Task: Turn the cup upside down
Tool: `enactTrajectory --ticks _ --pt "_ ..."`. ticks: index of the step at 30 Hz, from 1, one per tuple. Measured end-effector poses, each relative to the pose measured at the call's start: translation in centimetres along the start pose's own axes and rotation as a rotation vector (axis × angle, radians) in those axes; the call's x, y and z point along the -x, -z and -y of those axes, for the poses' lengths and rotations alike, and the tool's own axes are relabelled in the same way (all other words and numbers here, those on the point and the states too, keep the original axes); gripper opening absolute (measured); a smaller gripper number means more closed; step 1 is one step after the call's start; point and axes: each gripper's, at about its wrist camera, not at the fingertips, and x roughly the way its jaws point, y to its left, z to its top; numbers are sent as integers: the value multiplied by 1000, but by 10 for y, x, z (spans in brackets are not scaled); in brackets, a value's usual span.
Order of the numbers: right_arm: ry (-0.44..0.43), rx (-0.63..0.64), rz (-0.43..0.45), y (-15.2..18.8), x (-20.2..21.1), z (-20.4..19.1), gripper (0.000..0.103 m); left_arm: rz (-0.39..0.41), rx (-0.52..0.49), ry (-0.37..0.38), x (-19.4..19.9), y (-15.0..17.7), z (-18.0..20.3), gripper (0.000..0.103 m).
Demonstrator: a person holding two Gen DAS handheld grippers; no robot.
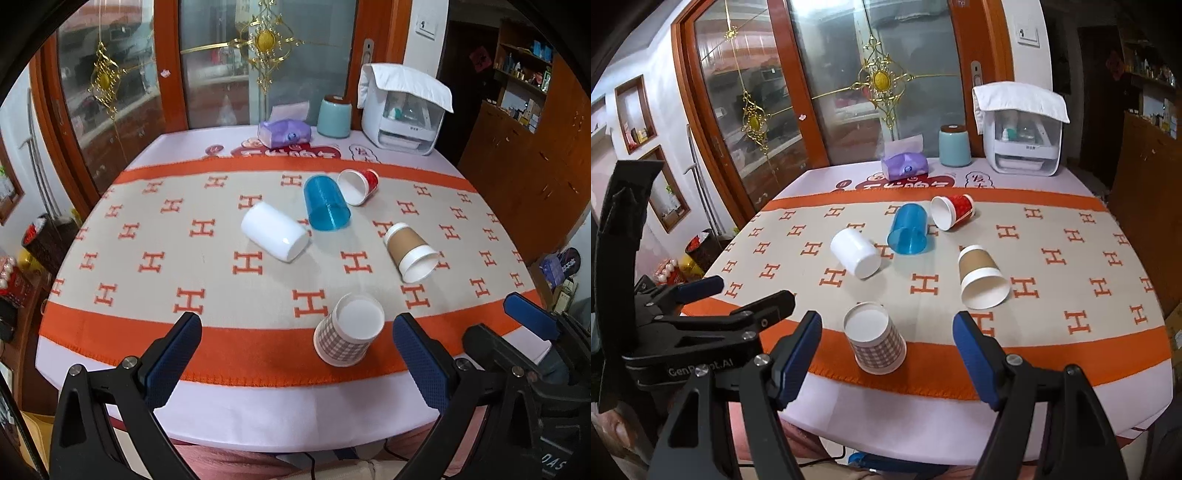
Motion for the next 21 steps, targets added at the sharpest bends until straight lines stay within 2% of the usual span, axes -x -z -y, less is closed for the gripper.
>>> enactTrajectory --ticks 12,21 --pt "45 -16 23 0 2 5 74 -2 24 -32 2 1 2 102" --pt "40 -34 58 -5 8 10 74 27 37 -46 7 -4 8 102"
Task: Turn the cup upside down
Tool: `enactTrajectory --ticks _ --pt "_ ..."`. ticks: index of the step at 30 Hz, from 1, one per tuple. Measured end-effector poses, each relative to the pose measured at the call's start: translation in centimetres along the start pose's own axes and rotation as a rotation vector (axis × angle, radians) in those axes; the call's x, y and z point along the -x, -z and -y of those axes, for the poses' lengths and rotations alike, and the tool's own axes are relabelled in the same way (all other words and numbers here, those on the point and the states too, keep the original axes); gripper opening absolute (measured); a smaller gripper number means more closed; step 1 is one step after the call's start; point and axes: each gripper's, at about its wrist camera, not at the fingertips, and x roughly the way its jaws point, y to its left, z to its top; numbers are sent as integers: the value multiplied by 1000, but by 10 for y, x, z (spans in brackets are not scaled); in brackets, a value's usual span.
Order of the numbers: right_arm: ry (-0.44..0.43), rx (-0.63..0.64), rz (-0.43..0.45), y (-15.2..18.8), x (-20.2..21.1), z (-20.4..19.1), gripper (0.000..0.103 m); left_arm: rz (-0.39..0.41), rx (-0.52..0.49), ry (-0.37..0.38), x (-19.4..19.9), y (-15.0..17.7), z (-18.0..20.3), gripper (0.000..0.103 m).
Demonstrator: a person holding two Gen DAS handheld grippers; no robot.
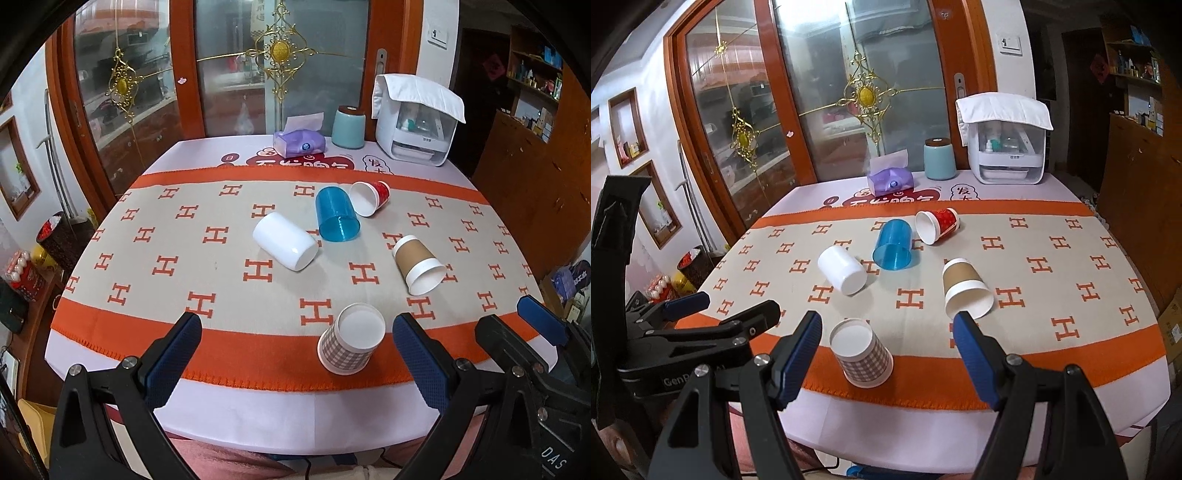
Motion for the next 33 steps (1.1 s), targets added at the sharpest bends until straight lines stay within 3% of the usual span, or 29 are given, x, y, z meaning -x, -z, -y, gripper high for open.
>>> enactTrajectory --ticks 14,33 --pt "13 -24 19 -7 3 8 74 19 -7 -3 3 -5 7 102" --pt "10 -40 -13 -2 -7 6 74 -14 8 -4 -4 -2 3 102"
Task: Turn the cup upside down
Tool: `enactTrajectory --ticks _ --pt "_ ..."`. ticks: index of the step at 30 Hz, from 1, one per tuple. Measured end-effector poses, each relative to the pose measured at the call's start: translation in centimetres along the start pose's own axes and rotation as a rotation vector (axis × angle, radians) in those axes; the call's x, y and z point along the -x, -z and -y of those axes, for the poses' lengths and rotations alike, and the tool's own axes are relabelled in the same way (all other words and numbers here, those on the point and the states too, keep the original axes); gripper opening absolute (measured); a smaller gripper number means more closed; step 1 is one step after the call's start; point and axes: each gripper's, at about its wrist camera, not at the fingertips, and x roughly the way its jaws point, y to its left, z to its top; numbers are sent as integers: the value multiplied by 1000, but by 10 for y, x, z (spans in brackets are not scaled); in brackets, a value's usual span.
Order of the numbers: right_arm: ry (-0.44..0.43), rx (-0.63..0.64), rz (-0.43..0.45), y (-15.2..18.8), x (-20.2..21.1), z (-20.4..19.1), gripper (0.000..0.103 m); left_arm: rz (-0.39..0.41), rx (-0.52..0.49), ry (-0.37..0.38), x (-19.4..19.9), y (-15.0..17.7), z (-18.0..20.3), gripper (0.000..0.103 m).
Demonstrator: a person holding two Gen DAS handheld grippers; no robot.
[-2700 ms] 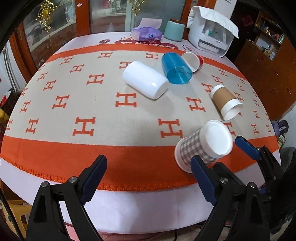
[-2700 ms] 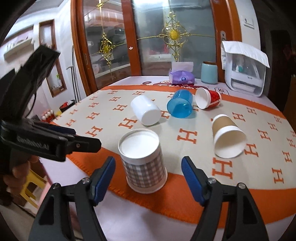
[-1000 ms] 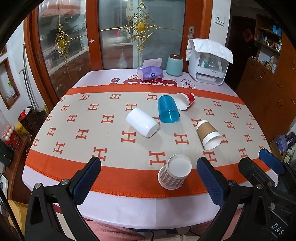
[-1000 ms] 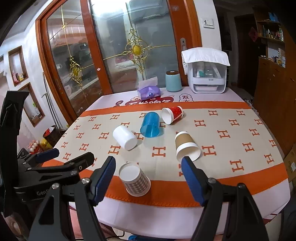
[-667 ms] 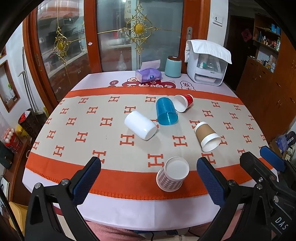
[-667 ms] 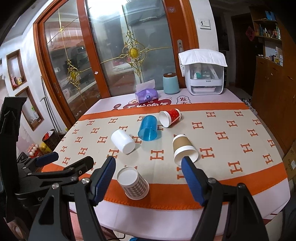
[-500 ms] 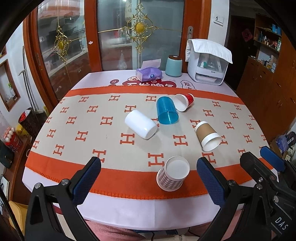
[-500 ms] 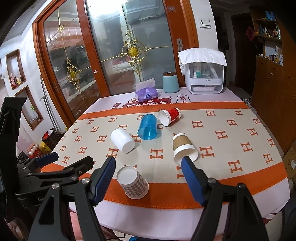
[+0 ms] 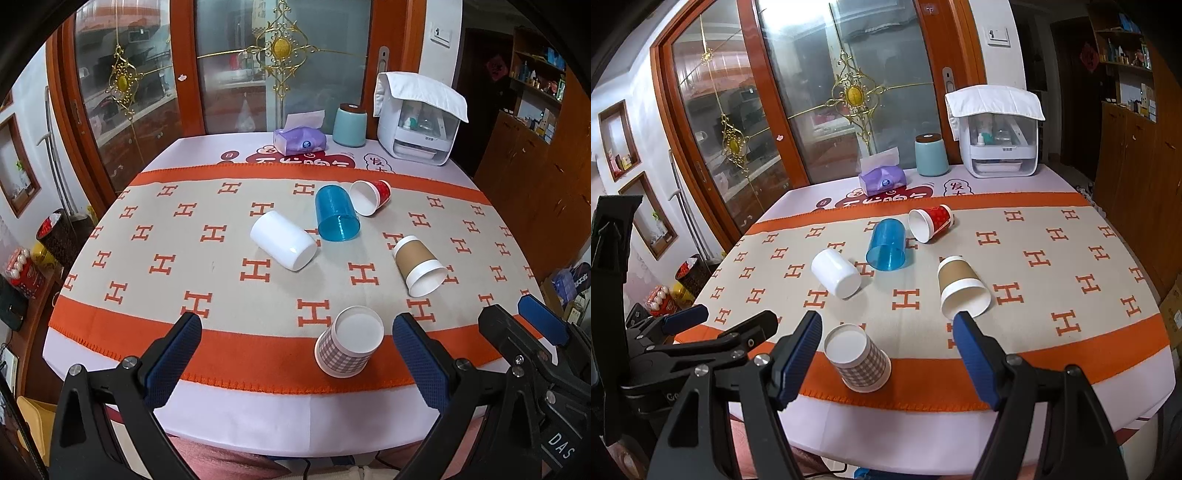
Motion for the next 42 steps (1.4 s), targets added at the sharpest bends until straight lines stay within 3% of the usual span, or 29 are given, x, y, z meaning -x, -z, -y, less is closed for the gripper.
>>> enactTrajectory --ticks 42 --pt "-8 -9 -18 -2 -9 6 74 -22 -6 -23 -10 -1 5 102"
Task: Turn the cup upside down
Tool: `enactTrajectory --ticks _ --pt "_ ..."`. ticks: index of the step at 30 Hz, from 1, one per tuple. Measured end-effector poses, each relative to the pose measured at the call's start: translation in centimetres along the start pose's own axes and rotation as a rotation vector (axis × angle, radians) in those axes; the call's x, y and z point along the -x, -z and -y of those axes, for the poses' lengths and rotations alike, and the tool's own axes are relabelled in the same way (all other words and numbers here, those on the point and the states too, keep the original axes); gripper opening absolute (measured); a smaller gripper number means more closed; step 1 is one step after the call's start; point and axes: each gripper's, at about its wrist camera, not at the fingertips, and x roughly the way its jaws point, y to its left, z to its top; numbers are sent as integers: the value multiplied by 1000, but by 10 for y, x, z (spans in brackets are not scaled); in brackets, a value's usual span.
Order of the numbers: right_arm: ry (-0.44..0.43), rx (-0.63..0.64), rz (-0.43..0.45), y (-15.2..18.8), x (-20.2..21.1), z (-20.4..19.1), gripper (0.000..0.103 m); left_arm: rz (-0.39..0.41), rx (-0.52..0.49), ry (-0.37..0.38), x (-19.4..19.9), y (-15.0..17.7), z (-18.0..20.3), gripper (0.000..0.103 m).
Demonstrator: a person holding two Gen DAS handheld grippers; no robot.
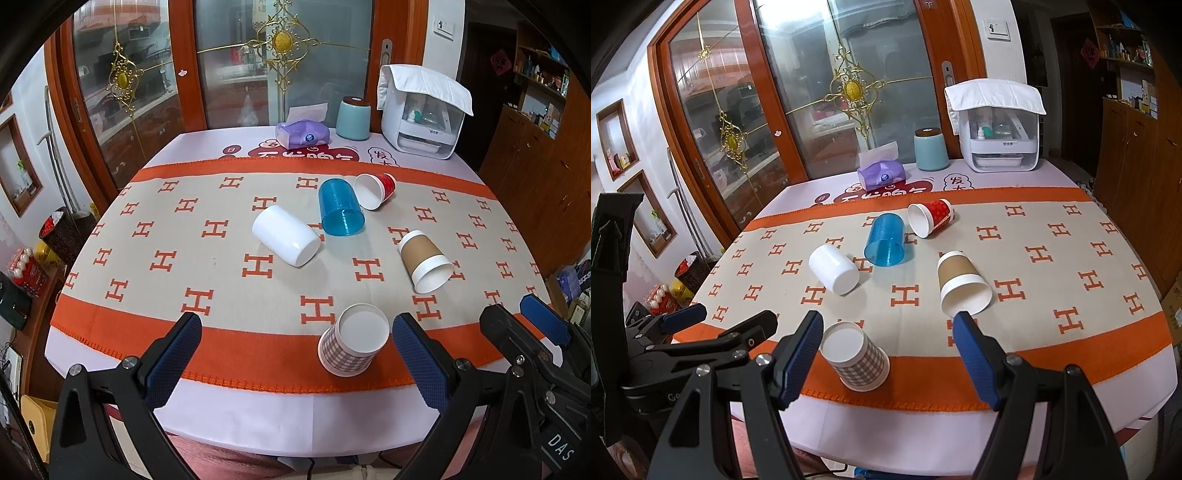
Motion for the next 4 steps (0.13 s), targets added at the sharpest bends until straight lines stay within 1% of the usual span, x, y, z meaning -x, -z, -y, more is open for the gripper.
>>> enactTrajectory --ticks 4 --pt "0 -2 -8 2 0 0 74 -10 6 8 -3 1 -1 102"
